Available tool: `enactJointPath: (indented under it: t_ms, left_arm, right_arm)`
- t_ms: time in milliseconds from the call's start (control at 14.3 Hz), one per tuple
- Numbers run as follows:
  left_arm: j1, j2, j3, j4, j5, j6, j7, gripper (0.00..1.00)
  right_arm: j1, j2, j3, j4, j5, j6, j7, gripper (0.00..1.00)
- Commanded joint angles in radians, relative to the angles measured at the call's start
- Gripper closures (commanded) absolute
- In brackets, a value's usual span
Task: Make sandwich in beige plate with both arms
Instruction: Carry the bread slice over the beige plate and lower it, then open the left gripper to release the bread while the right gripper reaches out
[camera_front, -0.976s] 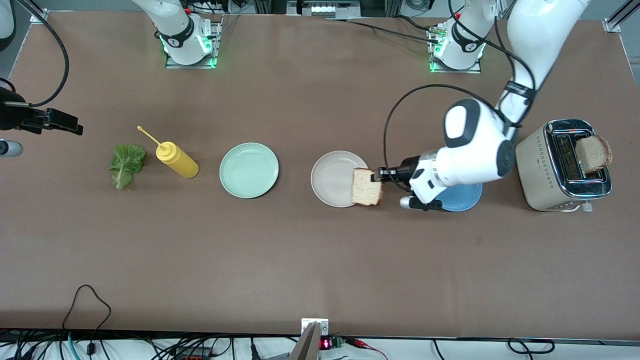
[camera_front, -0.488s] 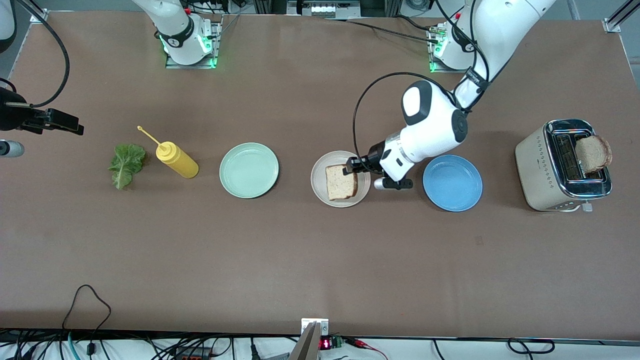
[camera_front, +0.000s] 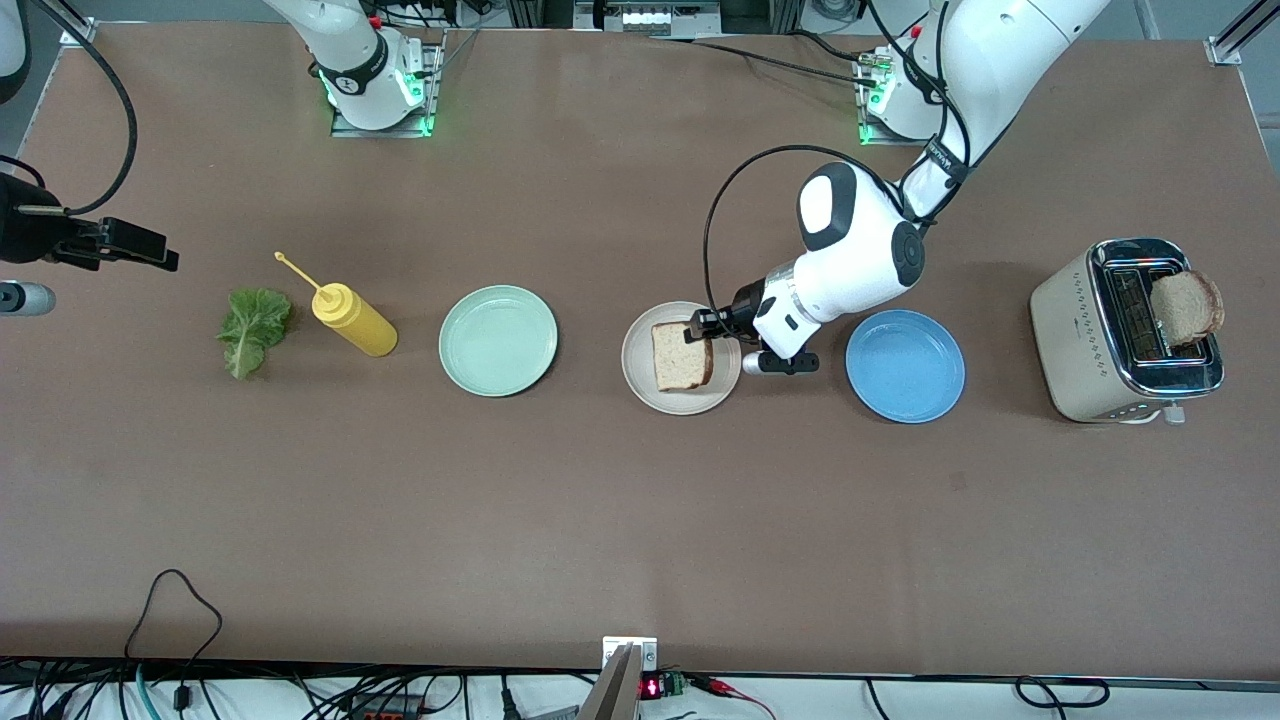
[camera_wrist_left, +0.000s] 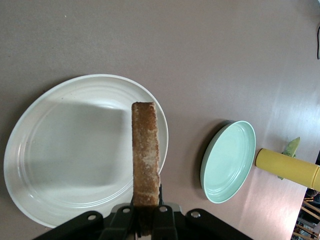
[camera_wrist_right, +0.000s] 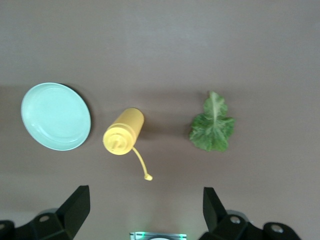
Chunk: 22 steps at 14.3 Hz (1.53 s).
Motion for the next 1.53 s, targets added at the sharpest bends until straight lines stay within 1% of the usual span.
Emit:
enactJointPath:
  t_ms: [0,348,418,488,627,697,836,906,976,1045,1115,1185,1324,1463]
  left_arm:
    - [-0.004,0.019,-0.012,-0.001,-0.02,0.014,0.013,1.0]
    - [-0.015,0.041,-0.012,-0.003,-0.02,0.014,0.013,0.99]
    - [-0.016,0.044,-0.012,-0.003,-0.02,0.013,0.013,0.99]
    - [-0.016,0.045,-0.012,-0.003,-0.02,0.011,0.012,0.99]
    - [-0.018,0.053,-0.011,-0.001,-0.022,0.011,0.012,0.93]
    - [-0.013,0.057,-0.011,-0.003,-0.022,0.01,0.012,0.87]
    - [-0.011,0.059,-0.009,-0.003,-0.022,0.01,0.012,0.76]
    - [-0.004,0.059,-0.008,-0.001,-0.022,0.01,0.013,0.6]
    - [-0.002,0.059,-0.006,-0.001,-0.022,0.01,0.018,0.38]
    - [-0.001,0.059,-0.005,0.002,-0.022,0.01,0.021,0.23]
    - [0.001,0.058,-0.002,0.002,-0.02,0.01,0.031,0.04]
    - [0.005,0.058,0.004,0.002,-0.019,0.01,0.057,0.0]
    - [0.036,0.056,0.004,0.001,-0.019,0.01,0.079,0.0]
    - [0.062,0.056,0.004,-0.006,-0.019,0.008,0.103,0.0]
  right_arm:
    - [-0.005,0.006,-0.002,0.009,0.037,-0.009,-0.001,0.0]
    - [-0.008,0.003,-0.002,-0.007,0.039,-0.035,-0.013,0.0]
    - [-0.02,-0.017,0.004,-0.036,0.041,-0.058,-0.052,0.0]
    - [-0.031,-0.038,0.006,-0.059,0.066,-0.068,-0.108,0.0]
    - [-0.065,-0.077,0.008,-0.137,0.08,-0.07,-0.203,0.0]
    - [-0.08,-0.107,0.008,-0.192,0.093,-0.058,-0.255,0.0]
    - [-0.144,-0.154,0.006,-0.304,0.174,-0.023,-0.432,0.0]
    - [-0.175,-0.167,0.006,-0.356,0.203,0.005,-0.541,0.0]
    - [-0.201,-0.171,0.006,-0.388,0.218,0.026,-0.624,0.0]
    - [-0.22,-0.171,0.006,-0.41,0.228,0.039,-0.701,0.0]
    - [-0.229,-0.171,0.006,-0.425,0.228,0.059,-0.756,0.0]
    - [-0.237,-0.175,0.006,-0.442,0.229,0.077,-0.822,0.0]
    - [-0.253,-0.181,0.006,-0.496,0.229,0.135,-0.959,0.0]
    - [-0.257,-0.18,0.006,-0.511,0.231,0.151,-1.004,0.0]
